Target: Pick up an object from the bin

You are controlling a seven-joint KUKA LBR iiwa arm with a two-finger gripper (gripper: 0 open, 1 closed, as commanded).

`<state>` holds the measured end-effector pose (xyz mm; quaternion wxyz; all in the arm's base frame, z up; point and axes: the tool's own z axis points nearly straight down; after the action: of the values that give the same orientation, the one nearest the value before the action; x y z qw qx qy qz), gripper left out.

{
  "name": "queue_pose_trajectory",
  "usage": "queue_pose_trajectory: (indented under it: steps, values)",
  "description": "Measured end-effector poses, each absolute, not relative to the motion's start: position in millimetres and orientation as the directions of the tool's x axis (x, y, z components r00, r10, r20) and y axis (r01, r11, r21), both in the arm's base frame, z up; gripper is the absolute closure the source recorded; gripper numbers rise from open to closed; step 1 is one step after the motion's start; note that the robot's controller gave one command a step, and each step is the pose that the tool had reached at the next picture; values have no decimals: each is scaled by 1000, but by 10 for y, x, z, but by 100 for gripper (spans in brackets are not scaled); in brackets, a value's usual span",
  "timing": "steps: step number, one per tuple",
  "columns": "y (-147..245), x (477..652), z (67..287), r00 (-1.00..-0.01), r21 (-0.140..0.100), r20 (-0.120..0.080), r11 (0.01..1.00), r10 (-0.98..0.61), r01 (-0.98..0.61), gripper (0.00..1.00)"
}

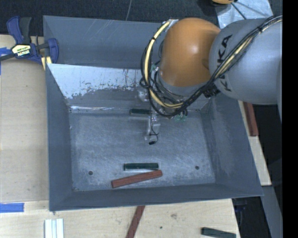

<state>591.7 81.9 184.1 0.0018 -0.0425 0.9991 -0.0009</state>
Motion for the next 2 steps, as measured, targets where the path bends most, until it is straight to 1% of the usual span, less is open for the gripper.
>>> queue_pose_trajectory:
  steps: [1, 2]
  values:
    - [899, 6031, 1804, -988, 1, 9, 988, -155, -155, 0]
    - [730, 6161, 1959, -982, -1, -15, 983, -186, -186, 0]
